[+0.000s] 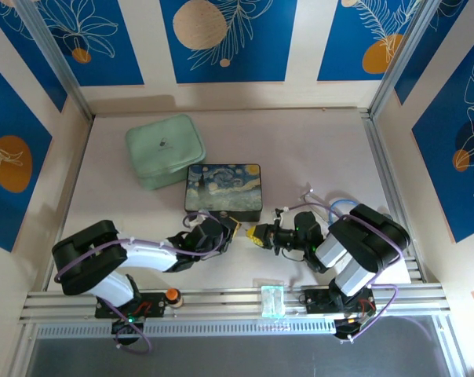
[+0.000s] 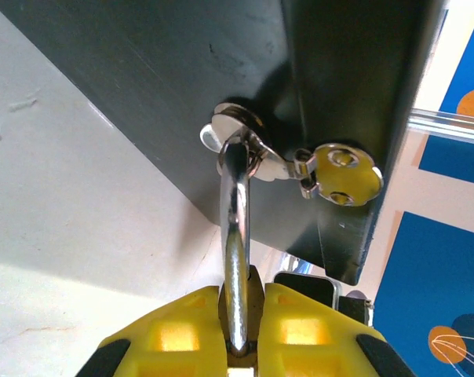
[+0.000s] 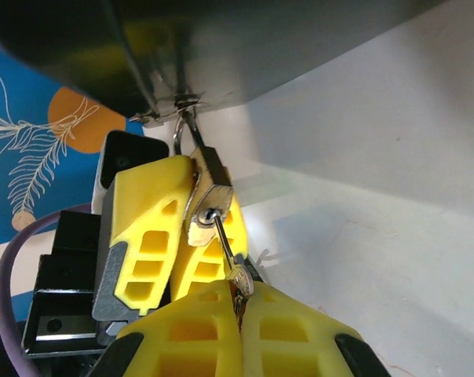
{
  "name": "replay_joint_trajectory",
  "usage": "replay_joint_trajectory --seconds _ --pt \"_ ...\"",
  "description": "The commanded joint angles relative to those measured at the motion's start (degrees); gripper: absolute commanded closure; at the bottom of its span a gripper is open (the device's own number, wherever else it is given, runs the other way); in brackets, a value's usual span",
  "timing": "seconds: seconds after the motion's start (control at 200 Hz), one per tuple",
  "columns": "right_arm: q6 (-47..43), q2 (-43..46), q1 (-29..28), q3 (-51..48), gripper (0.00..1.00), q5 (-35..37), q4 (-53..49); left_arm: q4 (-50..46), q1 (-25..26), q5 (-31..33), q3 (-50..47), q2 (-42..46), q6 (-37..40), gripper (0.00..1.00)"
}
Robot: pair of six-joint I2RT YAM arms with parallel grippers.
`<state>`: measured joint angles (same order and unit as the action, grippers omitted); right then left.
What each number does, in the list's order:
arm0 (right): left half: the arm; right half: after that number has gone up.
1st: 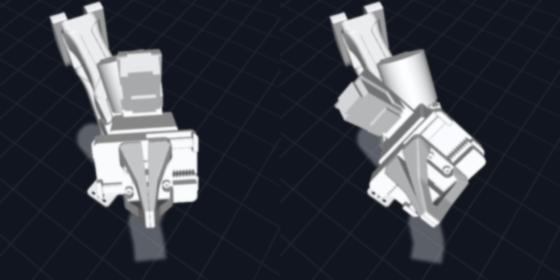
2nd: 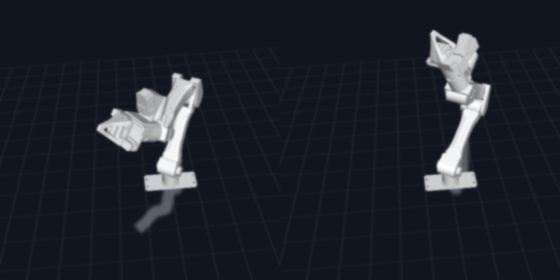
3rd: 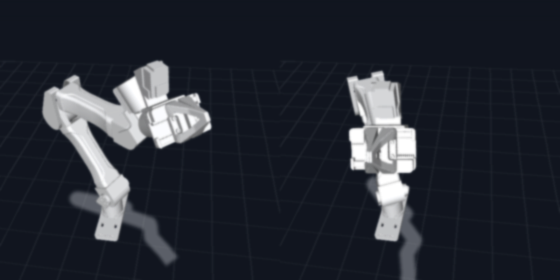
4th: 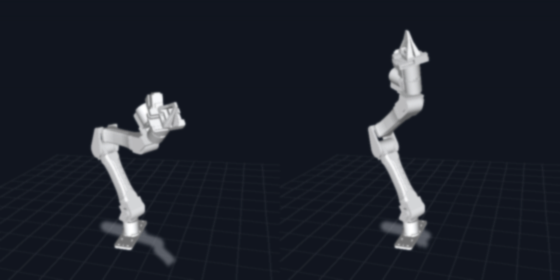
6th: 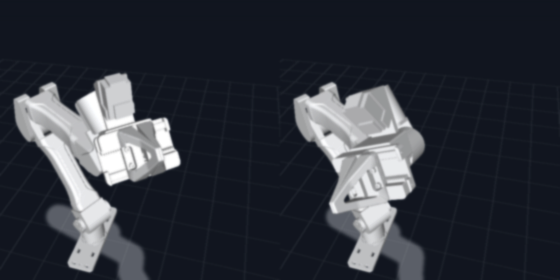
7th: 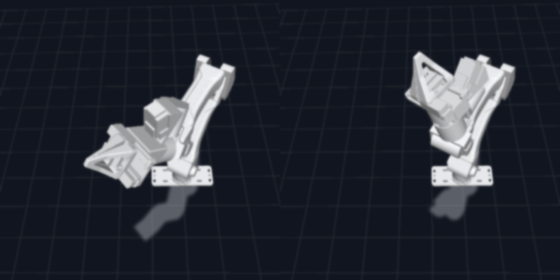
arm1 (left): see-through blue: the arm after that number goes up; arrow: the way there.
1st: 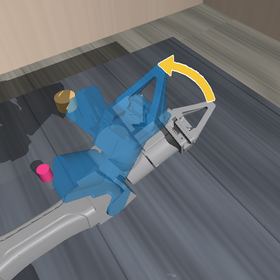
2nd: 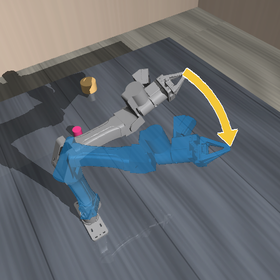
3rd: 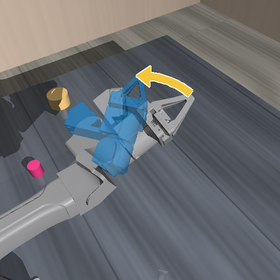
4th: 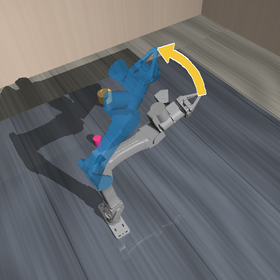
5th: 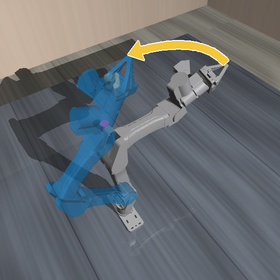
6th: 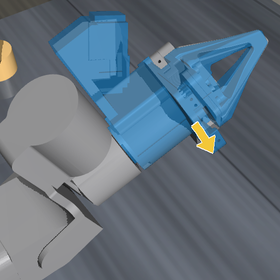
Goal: Unlock the padlock with the key
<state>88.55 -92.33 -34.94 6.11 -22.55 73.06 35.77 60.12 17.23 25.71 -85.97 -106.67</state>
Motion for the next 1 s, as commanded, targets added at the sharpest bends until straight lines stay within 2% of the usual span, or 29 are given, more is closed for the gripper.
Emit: replay_joint_trajectory --seconds 0.0,0.27,0.61,0.685,0.83,0.996 --pt "-1.22 2.02 -0.73 1.56 1.0 0.31 -2.09 0.96 -0.44 1.76 2.44 0.34 0.06 1.0" --pt "-2.46 2.23 0.65 2.8 1.0 -1.08 -5.01 4.34 -0.48 0.23 2.95 -1.27 -0.89 1.0" --pt "-0.31 -5.06 0.83 3.78 1.0 -1.61 3.56 7.35 -0.44 -1.21 3.24 -0.84 -0.84 1.0" --pt "-0.15 -5.54 1.39 3.67 1.0 -1.78 4.48 5.29 -0.38 -2.19 4.22 -0.2 -0.2 1.0" --pt "-0.37 -4.76 2.65 2.99 1.0 -2.13 4.0 4.84 -0.35 -1.44 3.05 0.74 -0.28 1.0" --pt "-0.76 -5.35 2.92 5.84 1.0 -4.51 2.36 6.46 0.41 -3.36 3.7 -0.85 0.41 1.0"
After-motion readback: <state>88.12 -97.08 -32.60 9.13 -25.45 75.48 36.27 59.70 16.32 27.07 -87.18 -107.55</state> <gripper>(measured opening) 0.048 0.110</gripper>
